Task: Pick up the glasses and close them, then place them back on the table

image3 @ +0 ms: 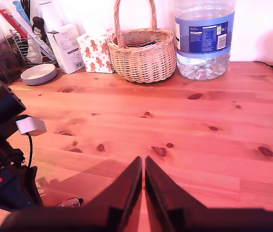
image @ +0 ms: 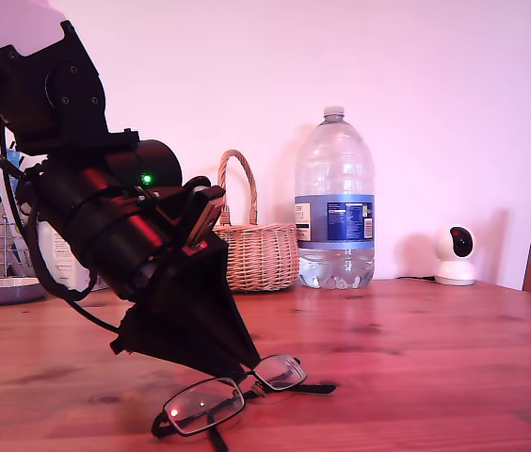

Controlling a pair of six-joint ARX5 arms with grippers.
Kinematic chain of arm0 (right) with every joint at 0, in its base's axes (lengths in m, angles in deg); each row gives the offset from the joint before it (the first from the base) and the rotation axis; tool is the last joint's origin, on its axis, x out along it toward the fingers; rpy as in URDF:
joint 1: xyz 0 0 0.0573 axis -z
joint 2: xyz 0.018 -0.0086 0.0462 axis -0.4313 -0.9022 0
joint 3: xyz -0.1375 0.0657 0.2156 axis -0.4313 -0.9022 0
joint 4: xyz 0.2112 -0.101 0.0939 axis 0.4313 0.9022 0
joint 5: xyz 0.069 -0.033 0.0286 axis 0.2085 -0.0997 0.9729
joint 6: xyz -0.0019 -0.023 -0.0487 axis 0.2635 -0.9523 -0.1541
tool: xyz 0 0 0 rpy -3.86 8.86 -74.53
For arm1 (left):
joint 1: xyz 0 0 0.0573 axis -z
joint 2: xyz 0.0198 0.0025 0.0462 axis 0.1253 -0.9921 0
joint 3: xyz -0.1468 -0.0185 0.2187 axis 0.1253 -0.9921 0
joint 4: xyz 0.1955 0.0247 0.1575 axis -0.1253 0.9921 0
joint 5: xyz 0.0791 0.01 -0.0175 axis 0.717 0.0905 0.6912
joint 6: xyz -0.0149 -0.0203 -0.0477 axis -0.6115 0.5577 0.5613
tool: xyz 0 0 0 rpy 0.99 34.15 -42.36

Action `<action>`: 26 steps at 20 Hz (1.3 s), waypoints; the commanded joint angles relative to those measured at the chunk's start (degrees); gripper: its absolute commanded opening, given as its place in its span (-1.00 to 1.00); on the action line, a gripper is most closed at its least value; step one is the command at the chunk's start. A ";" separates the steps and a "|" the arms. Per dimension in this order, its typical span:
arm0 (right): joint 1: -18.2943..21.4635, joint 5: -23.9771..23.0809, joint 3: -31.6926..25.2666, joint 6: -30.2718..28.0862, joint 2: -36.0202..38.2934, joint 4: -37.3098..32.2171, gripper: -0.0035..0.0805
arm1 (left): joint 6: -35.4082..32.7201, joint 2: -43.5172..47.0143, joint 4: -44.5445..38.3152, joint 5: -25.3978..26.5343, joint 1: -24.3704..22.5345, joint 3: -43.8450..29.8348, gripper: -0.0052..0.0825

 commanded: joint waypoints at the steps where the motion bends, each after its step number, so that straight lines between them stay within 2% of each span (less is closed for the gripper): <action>1: 0.02 0.37 -0.28 0.13 -0.20 -0.37 -0.94 | -0.61 -1.14 0.39 -0.07 -0.04 1.42 -0.50; 4: 0.02 0.31 -0.28 0.07 -0.20 -0.33 -0.94 | -0.92 -0.70 2.19 -0.04 -0.44 3.34 -0.50; 7: 0.02 -0.07 -0.28 0.07 -0.22 -0.33 -0.94 | -4.04 -0.28 6.43 0.42 -1.36 5.64 -0.50; 10: 0.02 -0.50 -0.26 0.04 -0.22 -0.46 -0.94 | -8.20 0.31 13.33 4.04 -2.73 8.63 -0.51; 11: 0.02 -0.98 -0.26 0.04 -0.22 -0.44 -0.94 | -8.13 0.63 16.31 4.92 -3.34 10.05 -0.57; 13: 0.02 -1.31 -0.26 0.09 -0.22 -0.33 -0.94 | -8.68 1.70 21.77 6.71 -4.35 12.90 -0.95; 15: 0.02 -1.27 -0.26 0.37 -0.22 -0.39 -0.94 | -10.62 3.91 24.76 9.22 -4.59 14.64 -0.93; 18: 0.07 -2.32 -0.26 0.39 -0.37 0.02 -0.94 | -12.70 8.59 25.66 10.32 -4.59 14.97 -0.93; 19: 0.09 -3.89 -0.26 0.37 -0.63 0.28 -0.94 | -12.66 10.34 25.27 12.57 -4.57 14.97 -0.93; 22: 0.13 -7.67 -0.26 0.11 -1.33 0.92 -0.94 | -11.02 15.28 23.37 24.30 -4.59 14.97 -0.93; 26: 0.24 -9.68 -0.28 0.11 -3.52 0.79 -0.94 | -8.85 20.70 19.61 32.06 -4.92 14.75 -0.93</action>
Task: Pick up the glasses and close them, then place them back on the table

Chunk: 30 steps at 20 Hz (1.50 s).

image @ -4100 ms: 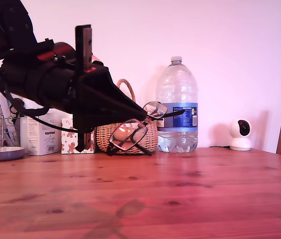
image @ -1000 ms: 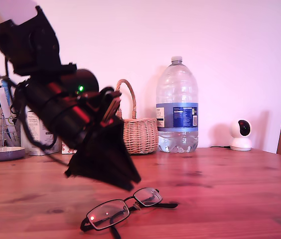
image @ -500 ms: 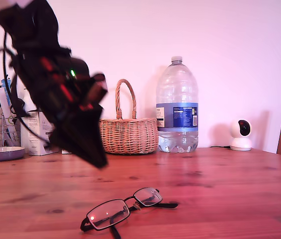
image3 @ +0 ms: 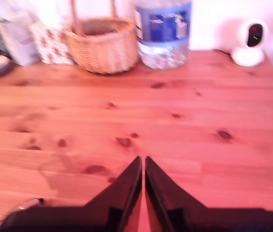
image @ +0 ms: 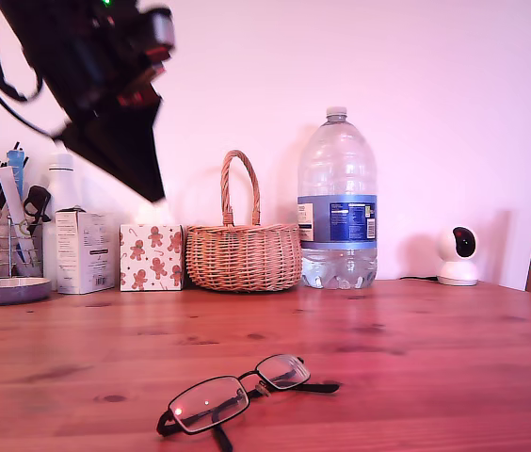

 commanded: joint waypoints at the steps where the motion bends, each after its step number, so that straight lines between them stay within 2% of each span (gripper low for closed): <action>1: 0.50 -0.50 -0.31 0.02 -1.49 -0.70 -0.94 | 0.48 2.16 -2.25 1.29 -0.04 -0.46 -0.93; 3: 1.81 -1.84 -0.31 -0.07 -2.71 -1.88 -0.94 | 1.84 4.44 -4.74 2.47 -0.07 -1.25 -0.93; 8: 9.86 -2.19 -0.35 0.20 -3.93 -3.06 -0.94 | 3.17 10.32 -11.50 6.01 -0.63 -7.39 -0.93; 11: 15.39 1.03 -0.42 1.20 -3.93 -3.32 -0.94 | 3.74 14.91 -17.35 8.66 -1.49 -13.27 -0.93; 13: 17.57 2.51 -1.53 1.46 -3.91 -5.03 -0.94 | 4.83 18.69 -21.66 10.75 -2.16 -17.35 -0.93; 19: 18.08 2.84 -6.32 0.61 -3.69 -16.57 -0.94 | 7.34 30.64 -35.52 15.91 -3.10 -30.84 -0.93; 21: 17.99 2.86 -6.58 0.07 -3.69 -19.43 -0.94 | 7.63 32.87 -39.08 18.75 -3.10 -34.67 -0.93; 24: 17.99 2.82 -6.73 -2.08 -3.69 -22.45 -0.94 | 7.56 34.34 -48.74 21.00 -3.48 -42.38 -0.93; 26: 17.99 3.41 -7.17 -2.99 -3.69 -23.78 -0.94 | 7.52 34.32 -55.36 21.03 -5.79 -47.69 -0.93; 28: 17.99 5.31 -9.62 -2.97 -3.69 -27.96 -0.94 | 7.52 34.32 -60.59 20.81 -9.33 -51.49 -0.93; 30: 18.01 5.70 -12.63 -3.13 -3.69 -30.34 -0.94 | 7.39 34.77 -62.58 19.65 -12.83 -53.77 -0.93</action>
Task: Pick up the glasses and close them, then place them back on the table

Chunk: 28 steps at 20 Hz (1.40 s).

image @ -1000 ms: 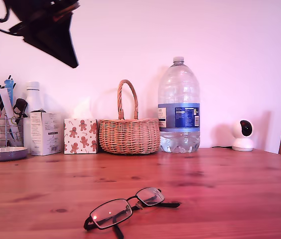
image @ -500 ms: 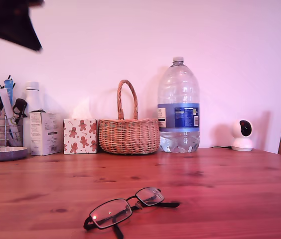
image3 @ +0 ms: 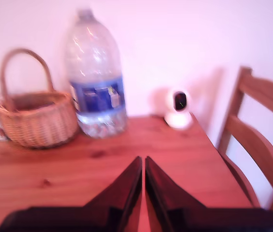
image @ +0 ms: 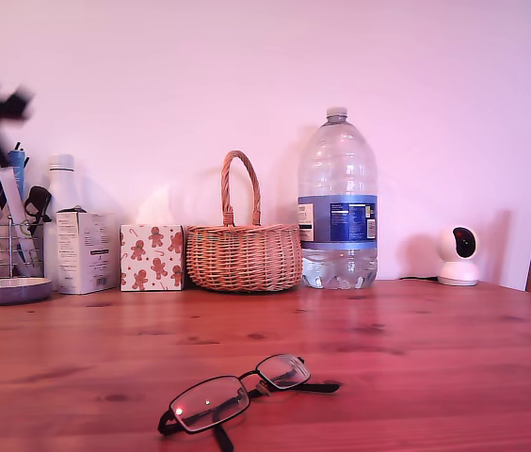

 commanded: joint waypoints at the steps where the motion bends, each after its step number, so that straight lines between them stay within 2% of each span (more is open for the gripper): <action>1: -0.24 0.02 -4.48 -0.15 -0.39 -1.68 -0.94 | -0.04 0.79 -1.66 -1.70 -1.90 -1.88 -0.93; 6: -0.26 2.08 -10.91 -0.66 0.39 -3.69 -0.94 | 0.20 8.96 -1.20 -3.93 -4.83 -8.59 -0.93; 9: -0.26 3.63 -12.63 -1.05 2.19 -3.15 -0.94 | 2.05 16.87 3.58 -5.03 -4.81 -11.72 -0.93; 13: -0.26 3.69 -13.05 -1.88 6.12 0.39 -0.94 | 3.56 25.00 14.32 -7.91 -4.81 -12.02 -0.93; 18: -1.27 3.93 -13.05 -1.84 13.44 8.04 -0.94 | 5.51 34.47 25.29 -8.37 -4.81 -12.02 -0.93; 23: -3.23 4.26 -13.00 -0.94 19.93 12.24 -0.94 | 5.88 40.57 30.60 -8.39 -4.55 -12.02 -0.93; 25: -3.28 4.24 -13.00 -0.94 20.55 13.64 -0.94 | 8.26 41.35 32.02 -8.44 -4.55 -12.02 -0.93; 28: -3.26 4.44 -13.00 0.02 20.50 16.20 -0.94 | 8.26 41.51 34.45 -8.39 -4.55 -12.02 -0.93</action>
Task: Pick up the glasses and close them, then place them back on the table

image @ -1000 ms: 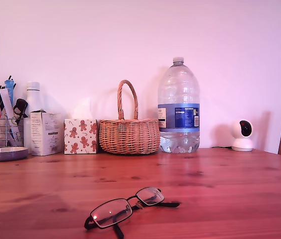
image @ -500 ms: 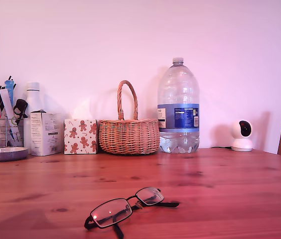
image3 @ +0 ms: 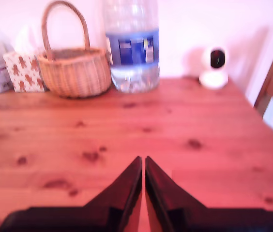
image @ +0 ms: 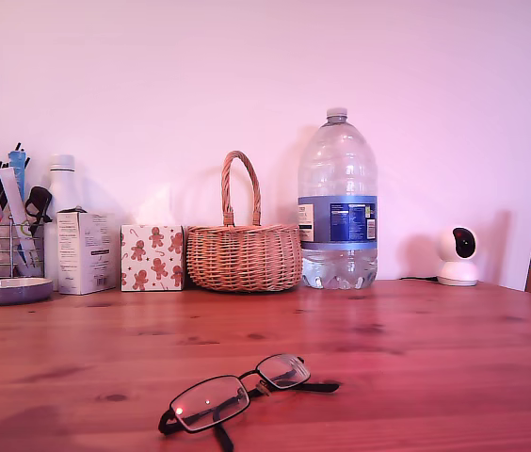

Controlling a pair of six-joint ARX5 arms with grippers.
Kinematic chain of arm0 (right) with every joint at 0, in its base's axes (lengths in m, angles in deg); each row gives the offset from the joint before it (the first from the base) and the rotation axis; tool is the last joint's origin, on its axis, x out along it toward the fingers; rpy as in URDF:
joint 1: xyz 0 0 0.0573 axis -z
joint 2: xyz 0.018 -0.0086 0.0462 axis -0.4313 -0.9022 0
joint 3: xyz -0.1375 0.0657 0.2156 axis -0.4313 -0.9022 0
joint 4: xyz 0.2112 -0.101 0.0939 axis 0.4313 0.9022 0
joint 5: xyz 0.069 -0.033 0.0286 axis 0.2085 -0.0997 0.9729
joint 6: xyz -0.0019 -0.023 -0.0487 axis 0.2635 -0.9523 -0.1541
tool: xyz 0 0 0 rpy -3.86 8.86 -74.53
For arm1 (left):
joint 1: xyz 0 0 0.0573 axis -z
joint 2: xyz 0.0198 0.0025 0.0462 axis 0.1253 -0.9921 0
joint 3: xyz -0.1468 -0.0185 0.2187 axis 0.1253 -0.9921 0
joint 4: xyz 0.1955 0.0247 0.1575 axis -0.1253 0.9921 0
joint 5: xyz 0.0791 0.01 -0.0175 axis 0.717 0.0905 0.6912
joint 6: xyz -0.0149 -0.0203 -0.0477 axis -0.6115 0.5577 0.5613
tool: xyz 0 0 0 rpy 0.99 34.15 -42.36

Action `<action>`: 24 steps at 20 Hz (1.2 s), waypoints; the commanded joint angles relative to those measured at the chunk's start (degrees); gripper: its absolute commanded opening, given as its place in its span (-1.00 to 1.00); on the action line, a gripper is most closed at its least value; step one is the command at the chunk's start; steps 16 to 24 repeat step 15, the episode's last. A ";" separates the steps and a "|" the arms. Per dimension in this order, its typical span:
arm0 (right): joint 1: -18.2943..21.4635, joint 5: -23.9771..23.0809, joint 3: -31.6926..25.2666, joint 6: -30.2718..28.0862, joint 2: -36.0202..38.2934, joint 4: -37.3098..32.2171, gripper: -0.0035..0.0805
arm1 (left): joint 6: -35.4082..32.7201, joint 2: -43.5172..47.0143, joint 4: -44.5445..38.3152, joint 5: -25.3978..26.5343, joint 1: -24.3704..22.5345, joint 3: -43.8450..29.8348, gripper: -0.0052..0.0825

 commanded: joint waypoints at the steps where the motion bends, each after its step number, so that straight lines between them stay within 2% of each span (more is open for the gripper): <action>1: -0.22 0.11 -1.25 0.15 -0.26 1.64 -0.94 | 0.39 0.07 0.57 -0.07 0.11 -0.96 -0.93; 9: -0.22 0.11 -1.22 0.15 -0.26 13.35 -0.94 | 0.39 0.07 5.81 -0.07 0.11 -0.96 -0.93; 24: -0.22 0.11 -1.22 0.15 -0.26 13.40 -0.94 | 0.39 0.07 8.41 -0.07 0.11 -0.96 -0.93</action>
